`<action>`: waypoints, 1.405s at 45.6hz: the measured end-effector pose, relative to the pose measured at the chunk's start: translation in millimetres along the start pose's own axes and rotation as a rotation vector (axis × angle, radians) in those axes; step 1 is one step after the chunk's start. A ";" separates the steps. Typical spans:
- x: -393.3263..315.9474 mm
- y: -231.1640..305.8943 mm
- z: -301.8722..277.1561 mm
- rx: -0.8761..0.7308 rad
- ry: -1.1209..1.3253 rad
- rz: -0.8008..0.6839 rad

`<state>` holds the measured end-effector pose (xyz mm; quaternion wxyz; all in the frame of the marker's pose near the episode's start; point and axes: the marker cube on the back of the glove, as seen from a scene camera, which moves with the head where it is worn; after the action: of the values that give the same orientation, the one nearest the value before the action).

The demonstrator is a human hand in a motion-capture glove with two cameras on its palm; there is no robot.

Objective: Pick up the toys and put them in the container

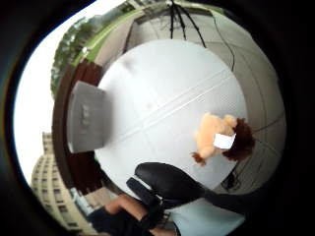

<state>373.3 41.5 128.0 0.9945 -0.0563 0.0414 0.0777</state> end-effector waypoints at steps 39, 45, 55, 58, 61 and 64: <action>21.0 35.3 125.1 -0.259 -0.064 0.036; 17.8 29.0 114.3 -0.255 -0.059 0.033; 14.4 25.9 92.5 -0.212 -0.007 0.065; 11.7 20.7 78.9 -0.207 -0.009 0.076; 6.6 5.1 60.0 -0.136 -0.009 0.078; -2.2 -7.1 36.2 -0.085 -0.003 0.096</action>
<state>374.9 38.4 164.8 0.9864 -0.0961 0.0392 0.1272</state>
